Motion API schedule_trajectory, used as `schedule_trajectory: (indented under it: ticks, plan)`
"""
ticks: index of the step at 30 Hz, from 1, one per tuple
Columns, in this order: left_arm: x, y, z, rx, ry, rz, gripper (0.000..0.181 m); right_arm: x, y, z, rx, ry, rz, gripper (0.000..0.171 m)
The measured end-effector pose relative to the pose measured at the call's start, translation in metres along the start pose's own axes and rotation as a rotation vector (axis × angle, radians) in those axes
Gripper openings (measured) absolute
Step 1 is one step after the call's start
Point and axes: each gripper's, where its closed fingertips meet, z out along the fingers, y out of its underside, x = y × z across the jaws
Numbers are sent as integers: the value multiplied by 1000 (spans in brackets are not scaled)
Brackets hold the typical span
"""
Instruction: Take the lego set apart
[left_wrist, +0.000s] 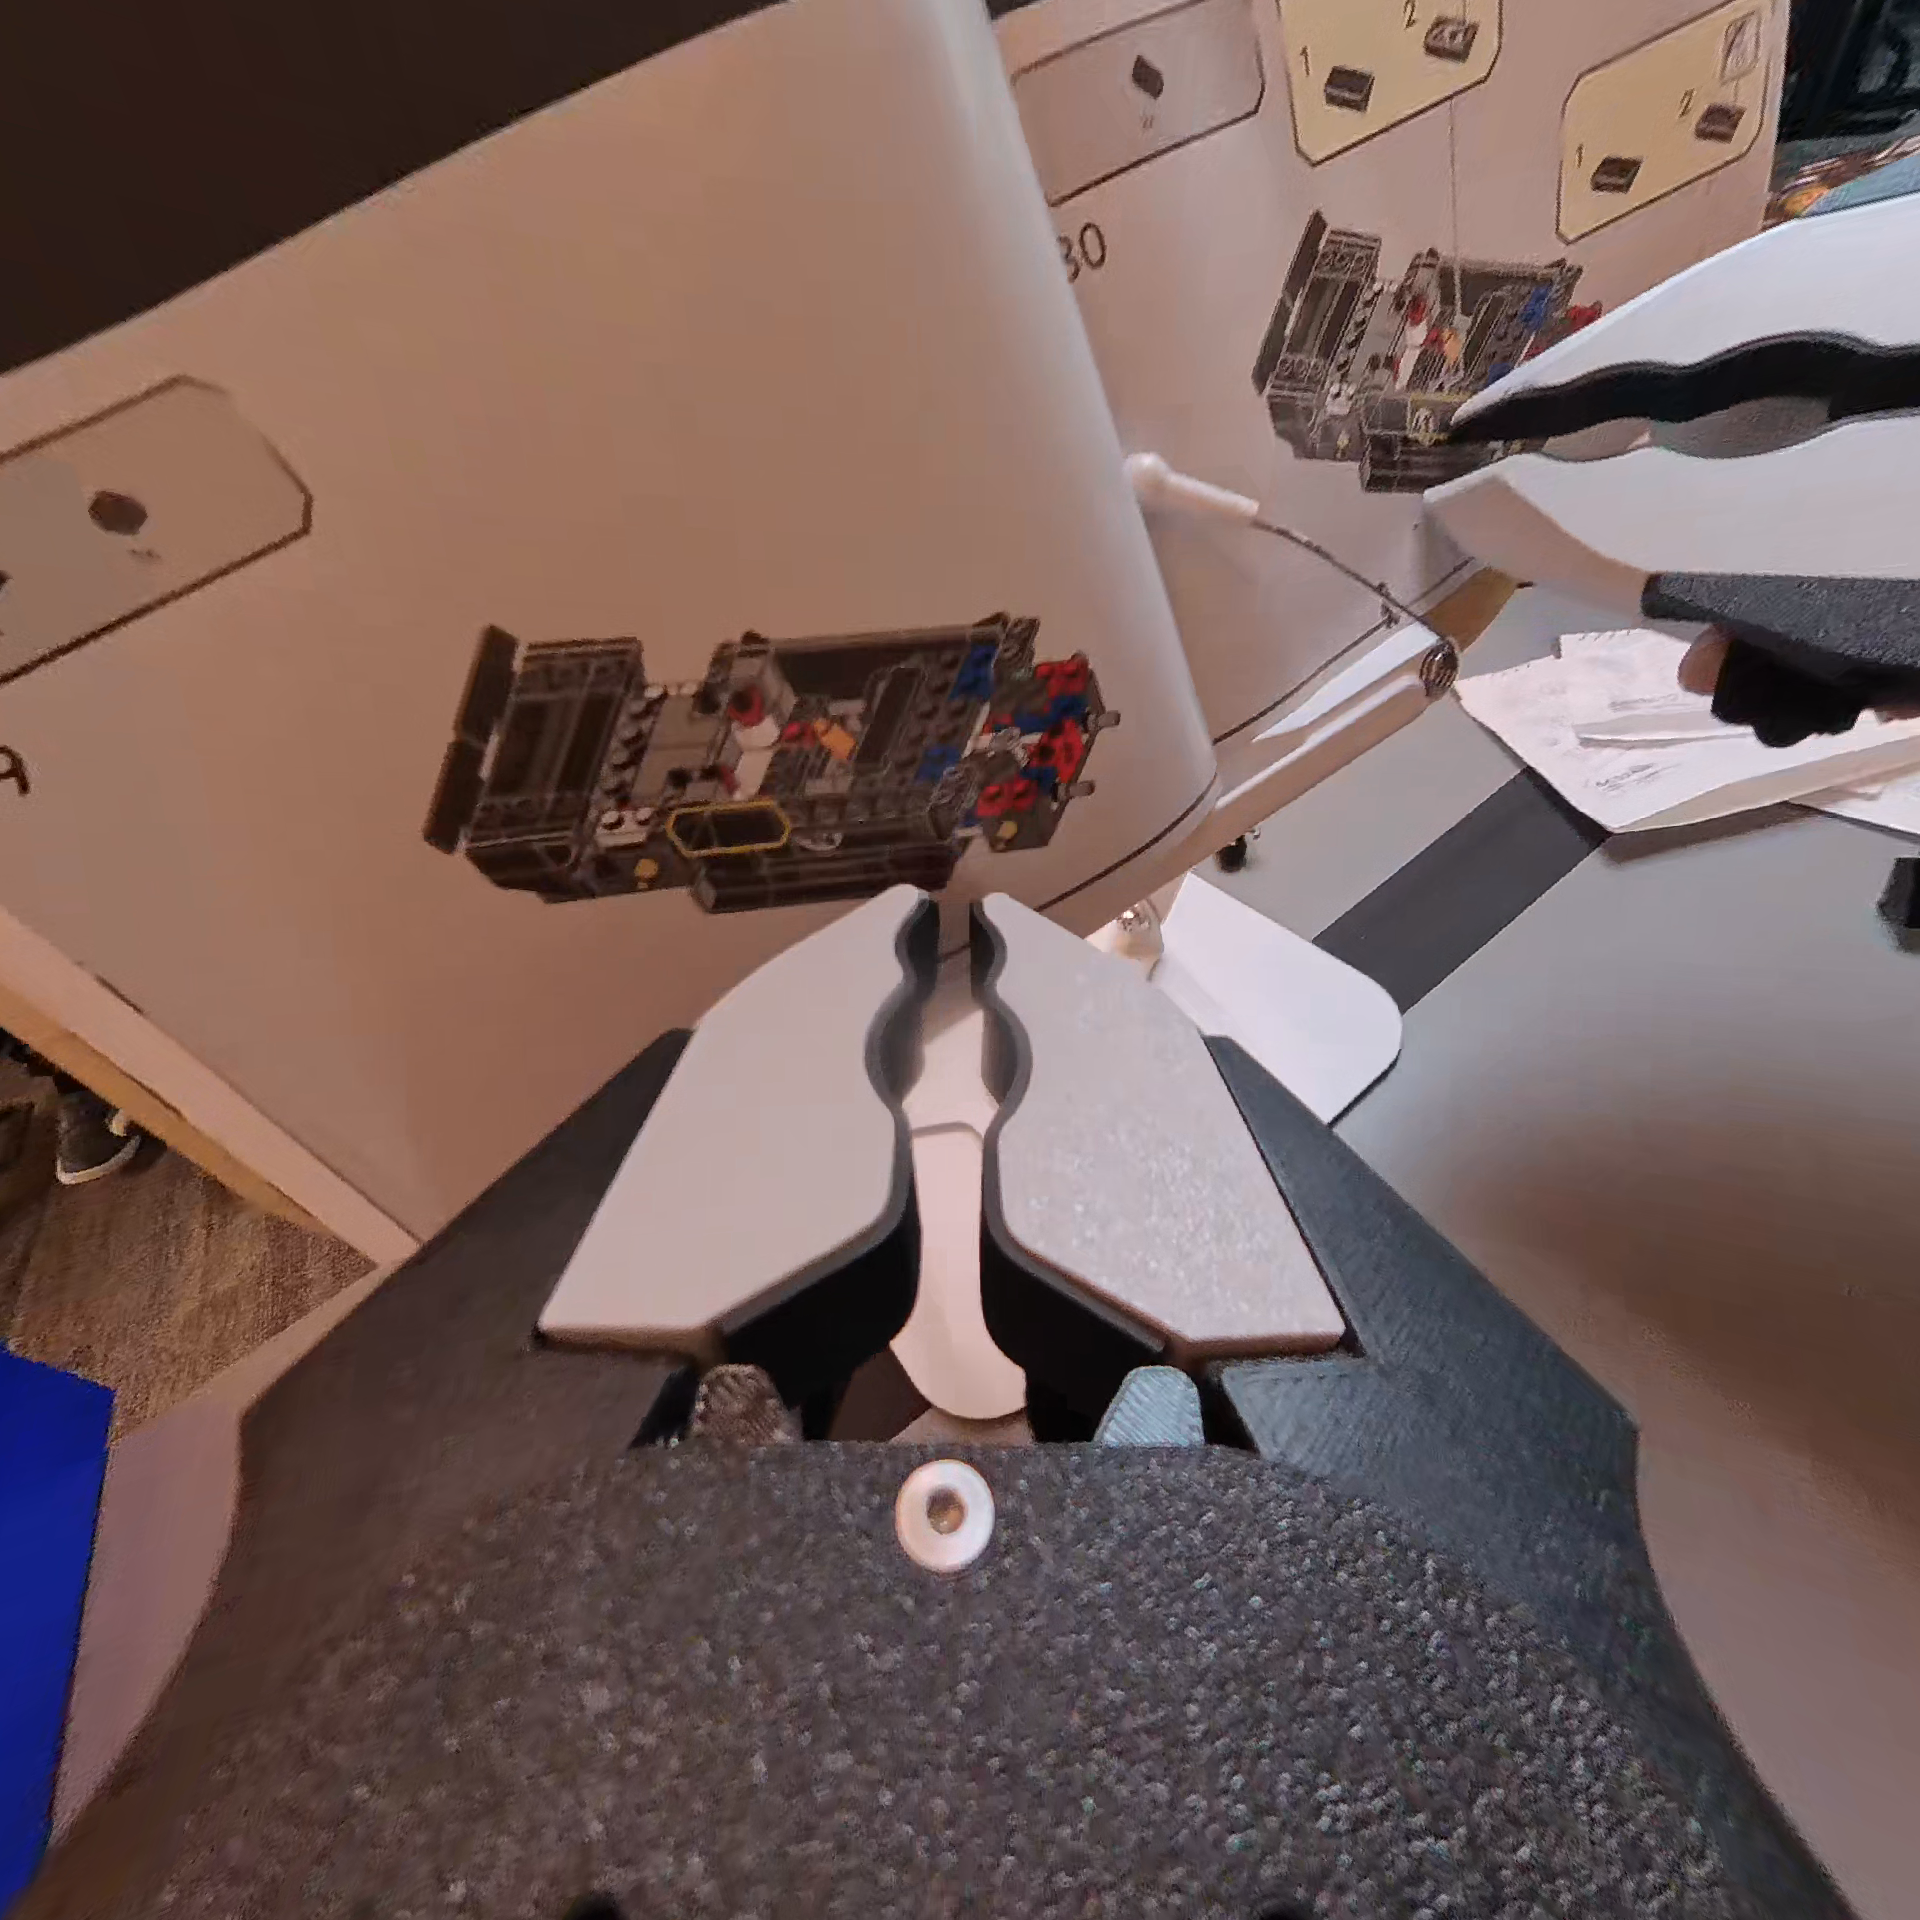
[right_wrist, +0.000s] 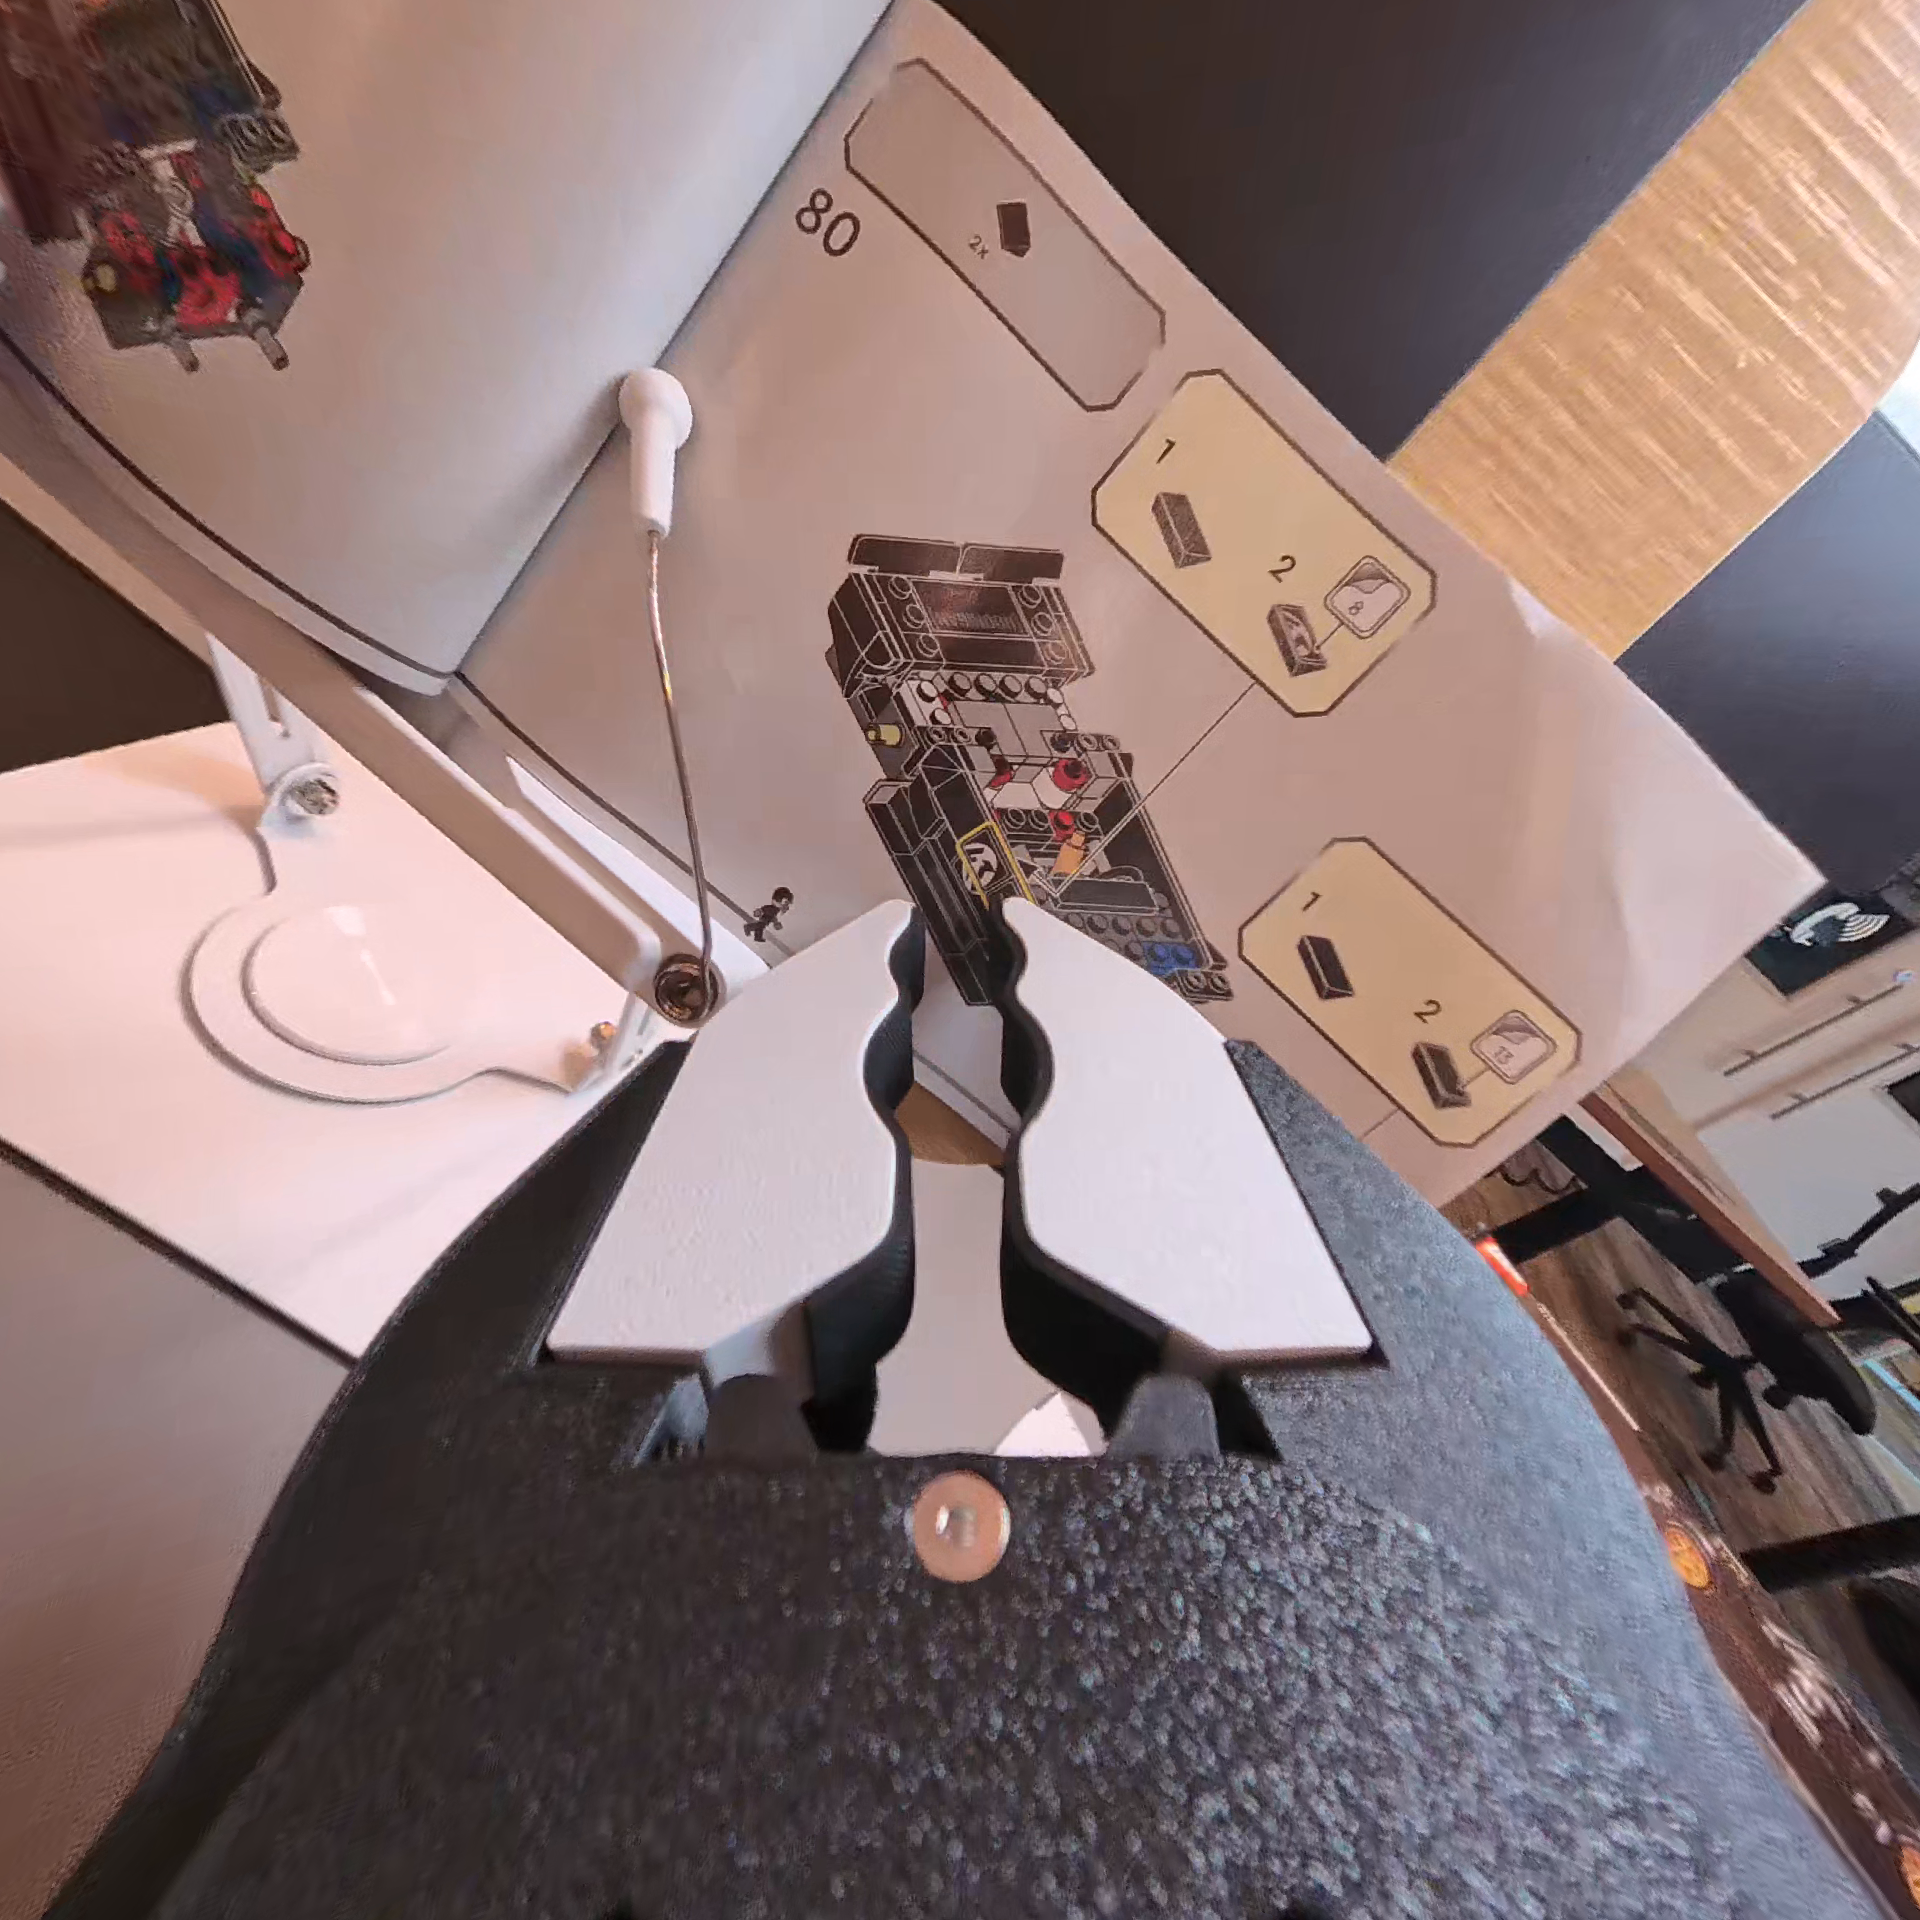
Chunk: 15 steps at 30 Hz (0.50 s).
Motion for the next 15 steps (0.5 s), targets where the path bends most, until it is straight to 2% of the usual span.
schedule_trajectory:
  ticks: [7,13,15]
  plan:
    - [-20,9,-1,-16,-51,-47,3,10,3,7,-40,-19,81,14]
    - [-8,-4,-19,69,-1,-94,0,8,-15,-47,74,-82,174,19]
    - [1,-14,-33,132,25,-133,0,4,-14,-71,87,-110,198,27]
